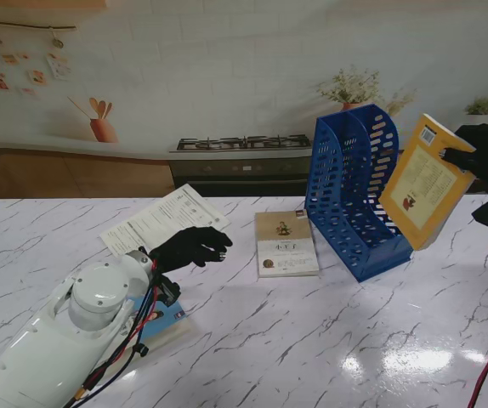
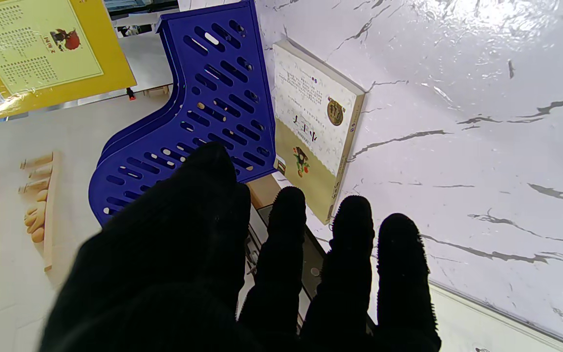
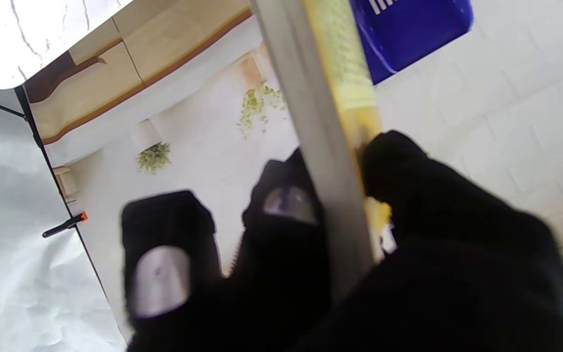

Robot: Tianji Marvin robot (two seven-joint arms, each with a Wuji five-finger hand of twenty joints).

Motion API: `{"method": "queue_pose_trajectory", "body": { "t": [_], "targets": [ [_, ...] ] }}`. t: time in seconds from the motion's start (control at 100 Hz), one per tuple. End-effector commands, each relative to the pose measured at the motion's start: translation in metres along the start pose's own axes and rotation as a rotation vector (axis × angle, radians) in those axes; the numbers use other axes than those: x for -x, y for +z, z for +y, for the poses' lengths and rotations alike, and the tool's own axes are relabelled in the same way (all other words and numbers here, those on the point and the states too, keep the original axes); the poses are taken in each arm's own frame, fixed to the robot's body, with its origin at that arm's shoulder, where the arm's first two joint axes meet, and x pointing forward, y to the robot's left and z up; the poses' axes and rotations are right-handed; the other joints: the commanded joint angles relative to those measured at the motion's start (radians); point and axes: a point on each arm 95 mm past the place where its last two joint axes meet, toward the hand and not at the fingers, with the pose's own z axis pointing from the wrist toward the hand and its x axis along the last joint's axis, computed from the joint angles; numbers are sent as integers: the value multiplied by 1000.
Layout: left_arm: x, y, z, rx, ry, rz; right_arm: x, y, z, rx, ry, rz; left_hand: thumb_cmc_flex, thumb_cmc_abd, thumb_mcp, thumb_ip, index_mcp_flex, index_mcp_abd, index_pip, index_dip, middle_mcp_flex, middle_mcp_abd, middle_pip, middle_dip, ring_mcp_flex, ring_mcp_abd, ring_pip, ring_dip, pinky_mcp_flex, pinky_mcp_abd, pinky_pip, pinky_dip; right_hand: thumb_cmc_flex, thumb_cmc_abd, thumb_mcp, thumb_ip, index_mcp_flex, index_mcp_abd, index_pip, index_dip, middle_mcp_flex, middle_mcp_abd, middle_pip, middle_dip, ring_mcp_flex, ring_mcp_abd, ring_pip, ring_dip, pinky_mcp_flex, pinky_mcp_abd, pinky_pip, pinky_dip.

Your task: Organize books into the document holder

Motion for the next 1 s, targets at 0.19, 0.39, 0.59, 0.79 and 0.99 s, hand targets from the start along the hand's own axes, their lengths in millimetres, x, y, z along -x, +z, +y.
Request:
{"method": "queue_pose_trajectory", "body": {
  "t": [0.19, 0.39, 0.59, 0.79, 0.99],
  "targets": [
    [4, -1, 4, 15, -8, 1, 6, 21, -5, 18, -3, -10, 0, 23, -26, 23, -2, -20, 9, 16, -9, -29, -5, -10, -13, -16, -16, 1, -16, -9, -27, -7, 206, 182, 162, 64, 63, -357, 382, 105, -10, -63, 15, 24, 56, -112, 28, 5, 47, -333, 173, 5],
    [6, -1, 4, 14, -14, -6, 8, 39, -16, 31, -4, -11, 1, 25, -28, 23, -3, -19, 10, 16, -10, -27, -4, -10, -13, -16, -16, 1, -17, -10, -28, -8, 210, 186, 158, 59, 60, -360, 390, 106, -15, -68, 16, 28, 55, -116, 15, -2, 44, -329, 158, -1],
    [5, 1, 4, -2, -8, -14, 9, 56, -26, 27, 2, -6, 2, 26, -31, 23, -1, -17, 11, 16, -7, -28, -2, -9, -11, -16, -14, 2, -19, -9, -28, -8, 213, 188, 155, 57, 56, -359, 395, 105, -18, -70, 17, 29, 56, -117, 10, -4, 43, -330, 151, -2],
    [5, 2, 4, -9, 8, -19, 5, 75, -39, 32, 5, 4, 1, 25, -31, 23, 1, -18, 11, 16, -6, -27, -2, -10, -9, -17, -13, 1, -19, -9, -28, -9, 215, 188, 153, 55, 52, -360, 399, 102, -22, -70, 17, 29, 56, -118, 3, -7, 43, -331, 146, -2],
    [7, 2, 4, -6, 2, -27, 3, 92, -51, 33, -2, 18, 1, 26, -29, 23, 1, -18, 12, 16, -6, -27, -2, -10, -11, -17, -14, 1, -20, -10, -30, -10, 216, 190, 151, 52, 50, -363, 401, 99, -24, -71, 17, 27, 56, -117, 1, -8, 42, -331, 144, -1]
  ]
}}
